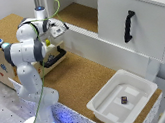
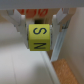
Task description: Put the yellow object inside the left cabinet
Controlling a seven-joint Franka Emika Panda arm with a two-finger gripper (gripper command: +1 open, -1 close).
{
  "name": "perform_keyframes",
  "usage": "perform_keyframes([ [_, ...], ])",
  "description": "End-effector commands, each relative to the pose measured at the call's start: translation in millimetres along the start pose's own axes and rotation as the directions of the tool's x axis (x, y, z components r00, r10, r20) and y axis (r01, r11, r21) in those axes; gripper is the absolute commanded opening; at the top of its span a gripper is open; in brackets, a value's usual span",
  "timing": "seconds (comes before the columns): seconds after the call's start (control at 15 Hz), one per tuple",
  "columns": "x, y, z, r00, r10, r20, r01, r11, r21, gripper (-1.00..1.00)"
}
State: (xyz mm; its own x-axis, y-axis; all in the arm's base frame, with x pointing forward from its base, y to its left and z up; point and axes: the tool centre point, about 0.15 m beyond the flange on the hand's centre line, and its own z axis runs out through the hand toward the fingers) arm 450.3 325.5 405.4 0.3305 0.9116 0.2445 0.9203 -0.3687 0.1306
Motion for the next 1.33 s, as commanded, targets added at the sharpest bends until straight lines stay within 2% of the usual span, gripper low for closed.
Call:
perform_keyframes([
  [0.0,72.8,41.8,-41.0,0.922,0.386,0.031,-0.384,0.922,-0.047,-1.0],
  [0.07,80.2,51.2,-42.5,0.887,0.461,0.022,-0.459,0.886,-0.066,-1.0],
  [0.2,92.2,76.9,-42.4,0.766,0.642,0.015,-0.638,0.763,-0.104,-1.0],
  [0.27,92.2,95.7,-44.2,0.666,0.746,0.008,-0.74,0.663,-0.115,-1.0],
  [0.4,88.1,120.7,-48.5,0.52,0.854,-0.031,-0.845,0.508,-0.166,-1.0],
  [0.53,83.5,143.0,-52.9,0.397,0.913,-0.095,-0.904,0.371,-0.214,-1.0],
  [0.6,82.9,156.7,-57.5,0.347,0.926,-0.15,-0.918,0.302,-0.257,-1.0],
  [0.8,79.9,188.4,-57.8,0.288,0.936,-0.201,-0.929,0.222,-0.296,-1.0],
  [1.27,55.9,254.7,-46.8,0.251,0.94,-0.233,-0.927,0.164,-0.337,-1.0],
])
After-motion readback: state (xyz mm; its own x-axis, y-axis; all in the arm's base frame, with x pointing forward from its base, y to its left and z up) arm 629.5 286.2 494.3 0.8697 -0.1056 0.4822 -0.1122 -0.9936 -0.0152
